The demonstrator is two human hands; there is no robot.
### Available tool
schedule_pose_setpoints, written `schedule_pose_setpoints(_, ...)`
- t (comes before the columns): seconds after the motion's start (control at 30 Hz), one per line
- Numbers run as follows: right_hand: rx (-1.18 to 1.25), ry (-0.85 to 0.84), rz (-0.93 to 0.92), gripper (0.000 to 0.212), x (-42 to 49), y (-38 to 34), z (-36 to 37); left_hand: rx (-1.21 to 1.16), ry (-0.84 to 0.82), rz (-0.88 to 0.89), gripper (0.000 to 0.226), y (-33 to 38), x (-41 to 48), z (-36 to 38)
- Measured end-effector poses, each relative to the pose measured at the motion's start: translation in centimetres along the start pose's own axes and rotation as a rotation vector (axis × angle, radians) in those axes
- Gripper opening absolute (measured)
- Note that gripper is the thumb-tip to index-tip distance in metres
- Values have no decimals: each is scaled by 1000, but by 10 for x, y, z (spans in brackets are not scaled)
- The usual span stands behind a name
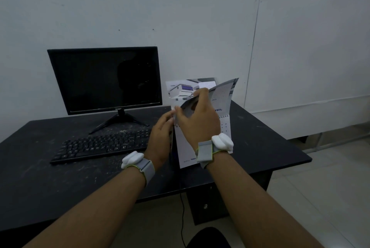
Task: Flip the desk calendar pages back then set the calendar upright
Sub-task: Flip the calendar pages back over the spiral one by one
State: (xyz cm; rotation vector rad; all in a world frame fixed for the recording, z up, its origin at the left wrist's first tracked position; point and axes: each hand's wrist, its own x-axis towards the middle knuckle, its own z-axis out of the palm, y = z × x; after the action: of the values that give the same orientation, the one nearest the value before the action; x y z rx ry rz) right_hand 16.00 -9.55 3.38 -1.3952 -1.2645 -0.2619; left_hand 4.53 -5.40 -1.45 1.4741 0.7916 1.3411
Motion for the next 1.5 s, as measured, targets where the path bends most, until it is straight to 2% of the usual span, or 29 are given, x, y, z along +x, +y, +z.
schedule_pose_setpoints(0.1, 12, 30, 46, 52, -17, -3, -13, -25, 1, -46, 43, 2, 0, -1)
schedule_pose_setpoints(0.23, -36, 31, 201, 41, -39, -1, -37, 15, -16, -27, 39, -1, 2, -5)
schedule_pose_setpoints(0.33, -73, -68, 396, 21, -50, 19, -55, 72, -22, -13, 43, -7, 4, -8)
schedule_pose_setpoints(0.37, -63, -121, 464, 21, -54, 25, -59, 96, -32, -10, 46, -10, 5, -9)
schedule_pose_setpoints(0.6, 104, -393, 817, 88, -78, 57, -51, 250, -40, 60, 65, -14, 5, -10)
schedule_pose_setpoints(0.8, 71, -544, 893, 103, -84, 70, -24, 251, 7, 85, 72, -9, 3, -8)
schedule_pose_setpoints(1.0, -36, -603, 811, 107, -83, 82, -11, 289, 4, 60, 88, -9, 4, -12)
schedule_pose_setpoints(1.17, -178, -645, 710, 99, -77, 91, -2, 321, -2, 73, 70, -12, 4, -10)
schedule_pose_setpoints(1.3, -228, -514, 495, 89, -52, 75, -2, 334, 6, 83, 51, -15, 3, -10)
schedule_pose_setpoints(1.4, -214, -392, 290, 95, -17, 47, 1, 329, 13, 76, 45, -12, 5, -10)
schedule_pose_setpoints(1.5, -184, -365, 149, 107, 12, 21, -1, 326, 17, 62, 42, -15, 6, -9)
